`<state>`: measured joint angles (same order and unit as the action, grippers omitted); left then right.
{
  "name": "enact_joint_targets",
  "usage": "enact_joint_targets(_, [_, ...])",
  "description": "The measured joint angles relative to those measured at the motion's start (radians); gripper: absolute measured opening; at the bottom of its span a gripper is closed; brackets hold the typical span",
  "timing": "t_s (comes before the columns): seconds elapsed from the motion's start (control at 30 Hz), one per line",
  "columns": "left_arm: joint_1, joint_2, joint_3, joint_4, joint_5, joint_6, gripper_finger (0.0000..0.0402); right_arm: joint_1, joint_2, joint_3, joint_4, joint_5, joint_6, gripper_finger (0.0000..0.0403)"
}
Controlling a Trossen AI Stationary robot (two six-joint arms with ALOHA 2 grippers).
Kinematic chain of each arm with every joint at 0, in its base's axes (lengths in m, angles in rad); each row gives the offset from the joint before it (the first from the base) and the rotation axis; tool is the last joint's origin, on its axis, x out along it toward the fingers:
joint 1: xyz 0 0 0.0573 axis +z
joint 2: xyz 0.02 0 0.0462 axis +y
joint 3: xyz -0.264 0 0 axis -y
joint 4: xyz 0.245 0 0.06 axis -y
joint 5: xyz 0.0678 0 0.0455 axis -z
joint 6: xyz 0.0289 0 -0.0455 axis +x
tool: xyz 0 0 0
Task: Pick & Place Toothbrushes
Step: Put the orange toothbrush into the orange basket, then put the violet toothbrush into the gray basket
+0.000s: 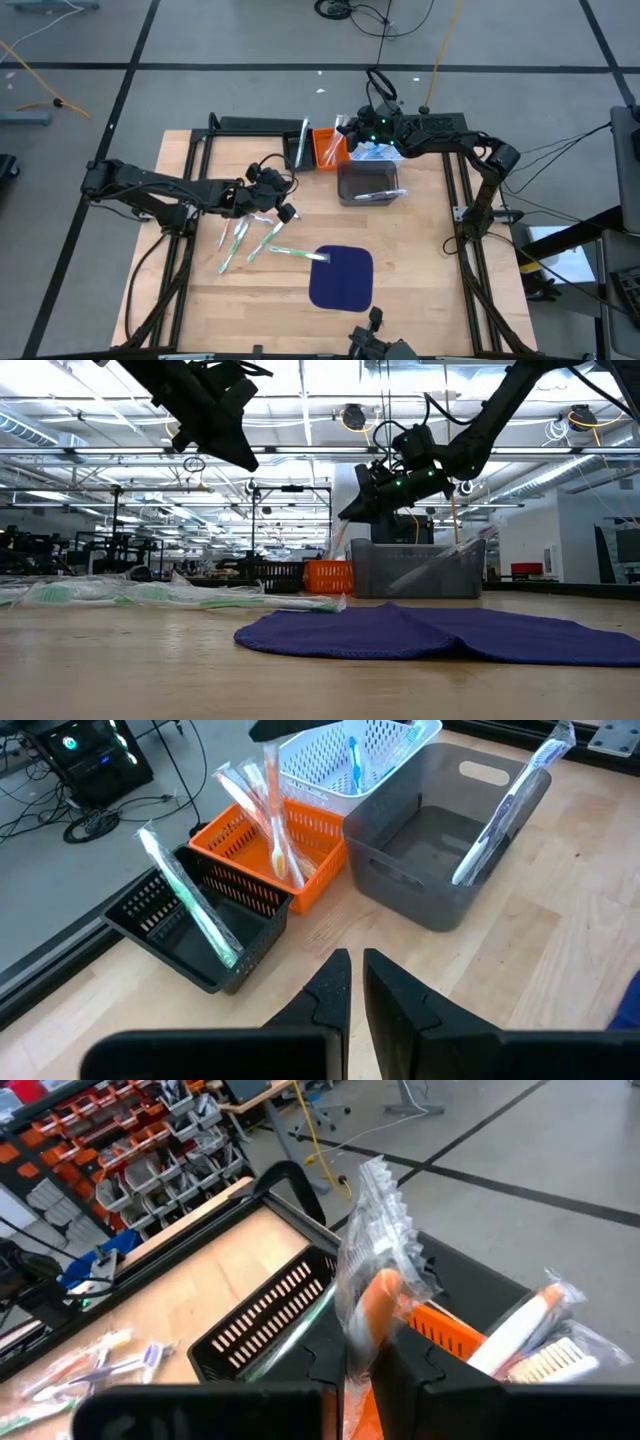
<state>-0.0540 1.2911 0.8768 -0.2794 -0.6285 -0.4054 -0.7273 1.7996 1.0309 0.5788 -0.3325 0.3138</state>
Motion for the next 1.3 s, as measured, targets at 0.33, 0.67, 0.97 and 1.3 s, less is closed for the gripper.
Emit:
enact_joint_targets(0.33, [0.000,0.000,0.000,0.000,0.000,-0.004,0.0031,0.002,0.000,0.000,0.008,0.075,-0.027,0.0145])
enact_joint_targets(0.67, [0.000,0.000,0.000,0.000,0.000,-0.004,0.0031,0.003,0.000,0.000,0.073,0.077,-0.044,0.0250])
enact_joint_targets(0.97, [0.000,0.000,0.000,0.000,0.001,-0.006,0.0031,0.002,-0.048,0.000,0.174,0.180,-0.065,0.0254])
enact_joint_targets(1.3, [-0.002,0.000,0.000,-0.012,0.006,-0.021,0.0031,0.051,-0.138,0.000,0.047,0.025,-0.075,0.0247])
